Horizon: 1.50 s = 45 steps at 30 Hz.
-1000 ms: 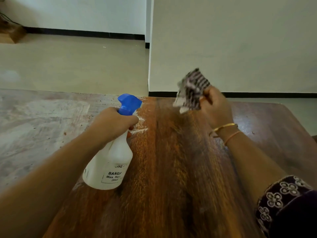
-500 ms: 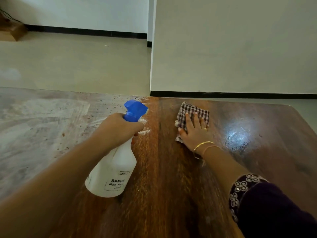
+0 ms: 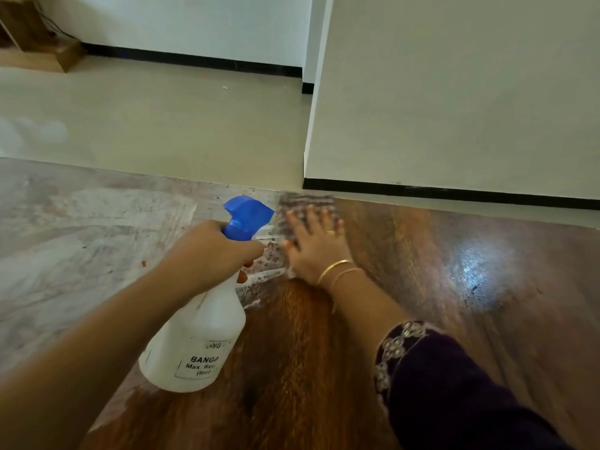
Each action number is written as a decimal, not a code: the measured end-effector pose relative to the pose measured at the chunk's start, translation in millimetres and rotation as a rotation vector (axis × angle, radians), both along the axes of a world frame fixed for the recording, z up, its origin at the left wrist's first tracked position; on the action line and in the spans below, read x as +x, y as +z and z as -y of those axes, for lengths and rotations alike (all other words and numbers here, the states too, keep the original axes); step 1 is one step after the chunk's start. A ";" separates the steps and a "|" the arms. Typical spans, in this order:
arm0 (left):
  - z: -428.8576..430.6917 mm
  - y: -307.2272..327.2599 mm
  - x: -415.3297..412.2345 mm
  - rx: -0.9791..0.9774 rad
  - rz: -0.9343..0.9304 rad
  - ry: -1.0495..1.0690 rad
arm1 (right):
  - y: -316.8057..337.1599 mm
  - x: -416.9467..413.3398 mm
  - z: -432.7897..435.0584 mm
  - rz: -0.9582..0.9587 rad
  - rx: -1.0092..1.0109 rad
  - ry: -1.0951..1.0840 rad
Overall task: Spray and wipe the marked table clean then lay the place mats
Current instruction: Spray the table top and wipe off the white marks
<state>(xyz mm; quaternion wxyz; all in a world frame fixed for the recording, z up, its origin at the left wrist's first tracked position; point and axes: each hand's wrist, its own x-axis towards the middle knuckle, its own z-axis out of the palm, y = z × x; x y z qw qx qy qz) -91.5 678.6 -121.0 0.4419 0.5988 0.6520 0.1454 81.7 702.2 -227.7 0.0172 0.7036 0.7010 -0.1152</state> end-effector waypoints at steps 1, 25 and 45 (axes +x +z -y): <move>0.5 1.2 0.7 -0.005 0.006 -0.002 | 0.4 -14.8 4.7 -0.019 0.021 0.077; -10.4 19.3 -35.6 -0.111 -0.107 -0.098 | -6.2 -40.4 2.5 -0.047 0.028 0.153; -16.8 14.6 -35.8 0.180 -0.085 0.018 | -5.0 46.9 35.4 0.010 -0.026 -0.275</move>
